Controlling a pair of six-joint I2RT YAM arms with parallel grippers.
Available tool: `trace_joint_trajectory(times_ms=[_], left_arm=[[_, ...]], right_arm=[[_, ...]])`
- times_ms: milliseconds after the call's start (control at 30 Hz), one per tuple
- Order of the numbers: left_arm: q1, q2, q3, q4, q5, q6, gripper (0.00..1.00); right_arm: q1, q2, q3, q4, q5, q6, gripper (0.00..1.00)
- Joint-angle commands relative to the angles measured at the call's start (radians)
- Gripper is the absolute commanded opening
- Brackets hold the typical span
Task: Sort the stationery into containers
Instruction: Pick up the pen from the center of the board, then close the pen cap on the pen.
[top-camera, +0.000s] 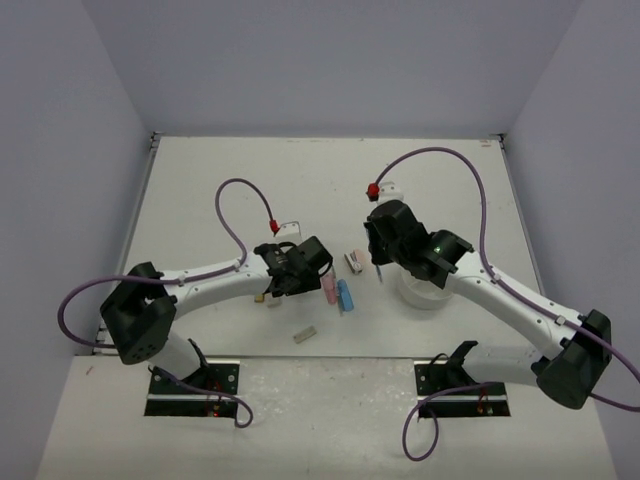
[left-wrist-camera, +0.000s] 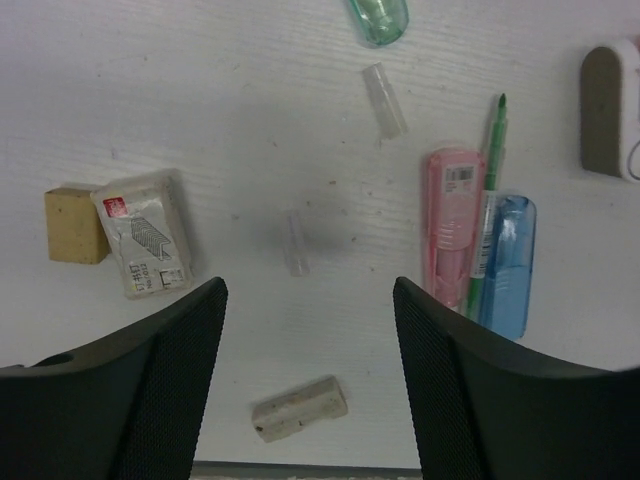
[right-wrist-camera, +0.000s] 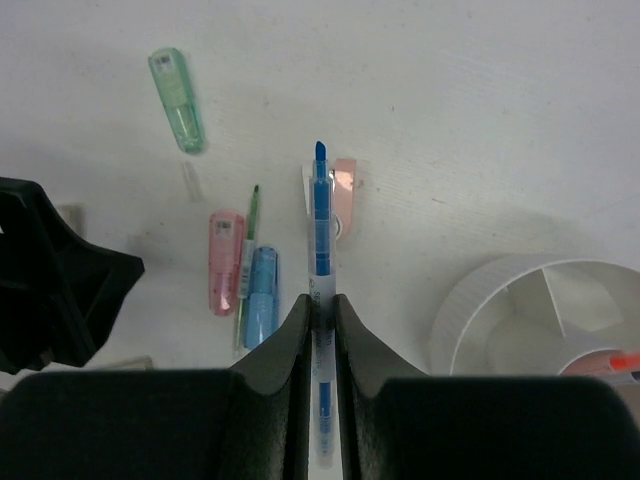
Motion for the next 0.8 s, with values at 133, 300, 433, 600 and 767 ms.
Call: trace_joint_trajectory(times_ms=[133, 300, 433, 600, 767], left_arm=[[-0.003, 0.117, 0.084, -0.096, -0.065, -0.135, 0.54], [-0.003, 0.158, 0.088, -0.087, -0.072, -0.134, 0.48], [-0.002, 0.194, 0.111, -0.088, -0.082, -0.122, 0.43], [0.0, 0.212, 0.111, -0.08, -0.086, -0.122, 0.38], [0.003, 0.221, 0.104, -0.073, -0.085, -0.124, 0.33]], right_arm=[[-0.001, -0.028, -0.047, 0.019, -0.009, 0.011, 0.0], [-0.001, -0.027, -0.057, 0.034, -0.019, 0.008, 0.0], [-0.001, -0.02, -0.058, 0.034, -0.022, 0.007, 0.0], [-0.001, -0.021, -0.064, 0.036, -0.03, 0.0, 0.0], [-0.001, -0.025, -0.064, 0.037, -0.033, -0.002, 0.0]])
